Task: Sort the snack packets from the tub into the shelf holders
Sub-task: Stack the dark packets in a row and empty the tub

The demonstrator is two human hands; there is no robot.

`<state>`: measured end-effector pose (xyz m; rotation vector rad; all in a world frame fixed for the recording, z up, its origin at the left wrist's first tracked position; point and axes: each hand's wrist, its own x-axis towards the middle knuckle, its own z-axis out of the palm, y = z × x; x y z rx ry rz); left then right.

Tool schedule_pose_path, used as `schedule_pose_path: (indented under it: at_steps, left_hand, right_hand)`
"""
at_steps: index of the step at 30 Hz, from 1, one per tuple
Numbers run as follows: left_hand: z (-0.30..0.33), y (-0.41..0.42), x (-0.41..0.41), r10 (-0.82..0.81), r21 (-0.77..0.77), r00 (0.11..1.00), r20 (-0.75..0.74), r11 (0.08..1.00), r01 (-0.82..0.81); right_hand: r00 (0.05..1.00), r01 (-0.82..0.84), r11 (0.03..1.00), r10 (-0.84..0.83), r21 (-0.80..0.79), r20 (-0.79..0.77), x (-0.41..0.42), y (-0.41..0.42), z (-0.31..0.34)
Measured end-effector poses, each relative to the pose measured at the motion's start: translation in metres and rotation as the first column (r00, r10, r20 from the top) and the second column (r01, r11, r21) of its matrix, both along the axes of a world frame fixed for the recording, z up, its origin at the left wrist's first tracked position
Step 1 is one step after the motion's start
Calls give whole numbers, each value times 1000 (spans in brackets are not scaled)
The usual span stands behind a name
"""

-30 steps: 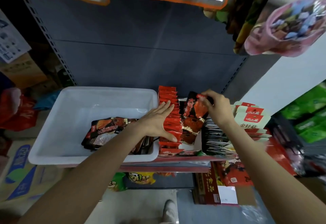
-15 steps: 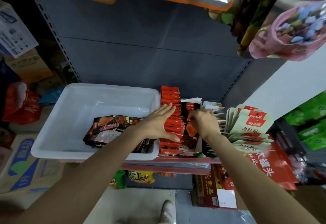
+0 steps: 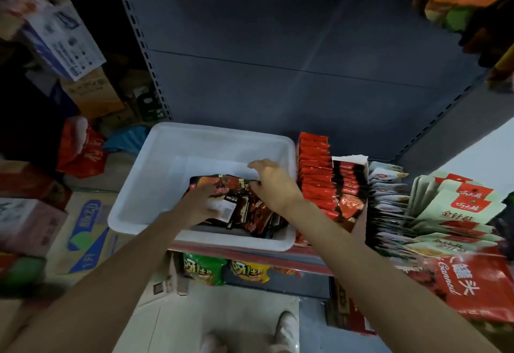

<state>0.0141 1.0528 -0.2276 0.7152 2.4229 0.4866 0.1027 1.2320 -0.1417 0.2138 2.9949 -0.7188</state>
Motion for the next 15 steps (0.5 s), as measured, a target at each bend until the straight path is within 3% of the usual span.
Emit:
schedule_pose_path:
  at_steps: [2, 4, 8, 10, 13, 15]
  left_hand:
    - [-16, -13, -12, -56, -67, 996, -74, 996, 51]
    - [-31, -19, -18, -78, -87, 996, -40, 993, 74]
    - [-31, -14, -18, -35, 13, 999, 24, 999, 35]
    - [-29, -10, -20, 26, 15, 999, -37, 1000, -25]
    - [-20, -6, -17, -15, -95, 982, -190, 995, -4]
    - [-19, -5, -14, -23, -122, 977, -214, 993, -3]
  right_hand:
    - [983, -41, 999, 38, 13, 182, -12, -17, -20]
    - [936, -108, 993, 87, 42, 342, -19, -29, -42]
    - [870, -134, 984, 60, 117, 489, -26, -37, -77]
    - [876, -123, 980, 34, 154, 481, -26, -38, -86]
    - [918, -77, 984, 7, 161, 396, -27, -40, -89]
    - [955, -14, 994, -19, 109, 297, -31, -41, -92]
